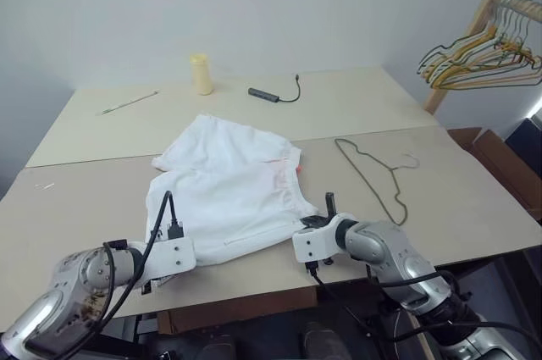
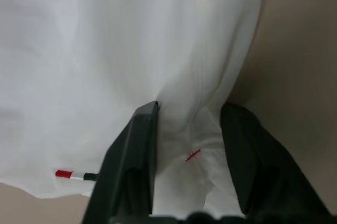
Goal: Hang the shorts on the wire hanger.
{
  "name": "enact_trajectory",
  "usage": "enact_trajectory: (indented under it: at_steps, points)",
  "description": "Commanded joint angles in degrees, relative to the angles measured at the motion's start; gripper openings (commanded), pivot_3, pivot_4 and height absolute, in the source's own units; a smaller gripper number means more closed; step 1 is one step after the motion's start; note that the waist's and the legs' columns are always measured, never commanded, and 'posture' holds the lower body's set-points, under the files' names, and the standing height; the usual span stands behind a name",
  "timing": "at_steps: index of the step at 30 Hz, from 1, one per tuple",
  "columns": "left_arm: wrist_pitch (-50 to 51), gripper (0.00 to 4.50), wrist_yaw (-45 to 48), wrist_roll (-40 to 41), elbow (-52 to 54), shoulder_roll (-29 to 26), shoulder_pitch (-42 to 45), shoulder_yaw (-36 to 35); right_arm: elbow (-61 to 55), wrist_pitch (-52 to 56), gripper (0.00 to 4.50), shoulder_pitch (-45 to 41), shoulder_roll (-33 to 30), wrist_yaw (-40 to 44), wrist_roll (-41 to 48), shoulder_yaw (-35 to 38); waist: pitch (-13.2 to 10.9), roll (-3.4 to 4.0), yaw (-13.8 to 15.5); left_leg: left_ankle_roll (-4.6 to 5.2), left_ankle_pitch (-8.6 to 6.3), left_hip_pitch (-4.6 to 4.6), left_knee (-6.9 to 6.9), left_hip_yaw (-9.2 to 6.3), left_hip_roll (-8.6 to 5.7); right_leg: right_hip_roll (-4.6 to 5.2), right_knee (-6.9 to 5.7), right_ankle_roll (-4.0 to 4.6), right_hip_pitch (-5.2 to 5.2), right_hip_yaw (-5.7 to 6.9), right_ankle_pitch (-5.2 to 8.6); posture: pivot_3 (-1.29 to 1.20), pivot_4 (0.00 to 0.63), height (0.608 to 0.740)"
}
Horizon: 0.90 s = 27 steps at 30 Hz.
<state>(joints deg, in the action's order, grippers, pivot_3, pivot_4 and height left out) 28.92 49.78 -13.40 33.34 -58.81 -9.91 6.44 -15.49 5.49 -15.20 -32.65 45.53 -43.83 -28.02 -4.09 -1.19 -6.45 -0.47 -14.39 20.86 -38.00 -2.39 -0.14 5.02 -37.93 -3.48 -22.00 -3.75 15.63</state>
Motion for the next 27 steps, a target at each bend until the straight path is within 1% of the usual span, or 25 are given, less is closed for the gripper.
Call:
enact_trajectory:
  at_steps: [1, 3, 6, 8, 11, 14, 18, 22, 27]
  points:
    - [-0.33, 0.63, -0.05, -0.64, -1.56, -1.1, -0.48, -2.02, -1.81, -0.42, 0.0, -1.57, -0.63, 0.22, 0.64, 2.34, 0.0, -0.01, -0.01, 0.0, 0.0, 0.0, 0.0, 0.0, 0.01, -0.01, 0.0, 0.0, -0.01, -0.01, 0.0, -0.1, 0.034, 0.74]
    - [-1.15, 0.03, 0.66, -0.14, -1.53, -1.81, -1.01, -3.02, -1.6, -0.48, 0.0, -1.77, -0.77, 0.3, 0.89, 2.41, -0.02, -0.03, -0.05, 0.0, 0.0, 0.04, 0.0, 0.0, 0.02, -0.02, 0.01, 0.03, -0.04, -0.01, -0.01, -0.1, 0.037, 0.74]
    - [-4.58, 0.03, 4.14, 1.95, -0.63, -4.62, -3.56, -5.94, -1.06, -0.75, 0.0, -2.08, -0.94, 0.27, 1.18, 2.45, -0.05, -0.1, -0.32, 0.0, 0.0, 0.19, 0.0, 0.0, 0.04, -0.03, 0.04, 0.09, -0.17, -0.02, -0.05, -0.09, 0.04, 0.74]
    - [-7.76, 0.03, 7.7, 4.77, 0.91, -6.51, -6.8, -9.56, -0.68, -1.17, 0.0, -2.34, -0.9, 0.05, 1.61, 2.38, -0.08, -0.15, -0.47, 0.0, -0.01, 0.23, 0.01, -0.01, 0.06, -0.02, 0.08, 0.11, -0.21, -0.01, -0.05, -0.09, 0.042, 0.74]
    - [-9.65, 0.03, 12.29, 8.88, 3.52, -7.77, -10.99, -14.74, 0.24, -3.3, 0.0, -2.76, -1.2, -0.97, 2.4, 2.18, -0.12, -0.19, -0.47, -0.02, -0.04, 0.25, 0.02, -0.01, 0.07, 0.0, 0.17, 0.12, -0.21, -0.01, -0.04, -0.09, 0.046, 0.74]
    - [-8.85, 0.03, 16.11, 11.66, 6.27, -8.28, -14.79, -18.62, 1.16, -5.17, 0.0, -2.88, -1.8, -1.37, 2.89, 1.9, -0.16, -0.26, -0.42, -0.02, -0.05, 0.24, 0.02, 0.03, 0.07, 0.0, 0.21, 0.13, -0.17, 0.0, -0.03, -0.09, 0.049, 0.74]
    - [-9.15, 0.03, 14.66, 9.35, 6.32, -7.83, -16.11, -17.49, 0.6, -6.92, 0.0, -2.01, -3.11, -0.23, 3.67, 2.02, -0.18, -0.27, -0.21, -0.02, -0.05, 0.24, 0.02, 0.05, 0.06, 0.01, 0.25, 0.13, -0.15, 0.01, -0.03, -0.09, 0.051, 0.74]
    - [-8.57, 0.03, 14.19, 9.38, 6.69, -7.39, -16.31, -16.41, -2.27, -7.24, 0.0, 0.04, -4.82, 2.06, 5.66, 2.39, -0.18, -0.28, -0.15, -0.02, -0.05, 0.24, 0.02, 0.04, 0.08, -0.03, 0.25, 0.13, -0.14, 0.02, -0.03, -0.1, 0.053, 0.74]
    - [-8.98, 0.03, 13.51, 8.2, 6.04, -7.34, -16.9, -15.8, -4.51, -6.9, 0.0, 1.98, -5.93, 2.06, 6.04, 3.05, -0.2, -0.3, -0.21, 0.0, -0.07, 0.24, 0.02, 0.06, 0.08, -0.03, 0.28, 0.13, -0.14, 0.01, -0.03, -0.1, 0.056, 0.74]
